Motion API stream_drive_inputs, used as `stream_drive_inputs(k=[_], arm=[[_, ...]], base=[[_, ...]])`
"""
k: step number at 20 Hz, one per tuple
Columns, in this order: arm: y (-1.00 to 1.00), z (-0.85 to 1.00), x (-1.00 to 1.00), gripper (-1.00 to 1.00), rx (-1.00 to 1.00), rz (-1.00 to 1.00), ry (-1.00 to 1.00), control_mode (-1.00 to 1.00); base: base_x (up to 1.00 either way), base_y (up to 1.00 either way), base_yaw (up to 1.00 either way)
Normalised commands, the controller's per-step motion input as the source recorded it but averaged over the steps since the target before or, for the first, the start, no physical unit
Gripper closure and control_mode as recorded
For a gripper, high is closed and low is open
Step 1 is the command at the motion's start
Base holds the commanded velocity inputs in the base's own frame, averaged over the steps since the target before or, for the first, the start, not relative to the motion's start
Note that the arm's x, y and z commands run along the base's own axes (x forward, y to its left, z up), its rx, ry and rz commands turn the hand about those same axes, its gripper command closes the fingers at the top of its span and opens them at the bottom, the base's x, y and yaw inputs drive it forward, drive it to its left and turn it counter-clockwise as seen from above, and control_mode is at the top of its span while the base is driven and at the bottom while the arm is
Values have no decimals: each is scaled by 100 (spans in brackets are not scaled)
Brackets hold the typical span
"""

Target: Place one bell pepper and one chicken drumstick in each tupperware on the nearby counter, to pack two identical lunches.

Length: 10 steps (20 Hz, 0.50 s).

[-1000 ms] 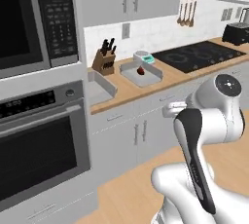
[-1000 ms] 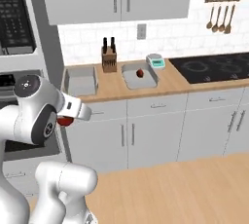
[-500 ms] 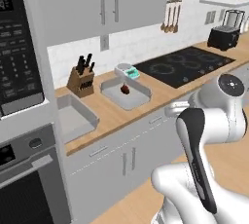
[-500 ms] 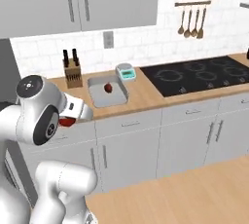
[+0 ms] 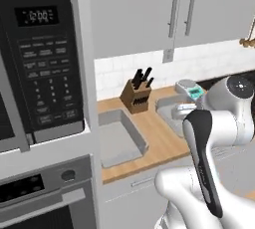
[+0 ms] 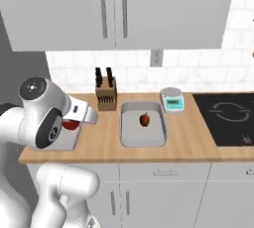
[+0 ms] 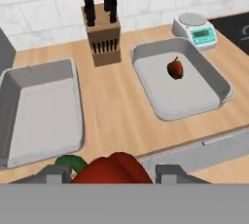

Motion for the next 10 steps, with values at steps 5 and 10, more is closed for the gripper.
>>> stream_drive_inputs(k=[5, 10], arm=[[0, 0, 0, 100, 0, 0, 0, 100], [13, -49, 29, 100, 0, 26, 9, -100]], base=[[44, 17, 59], [16, 13, 20]])
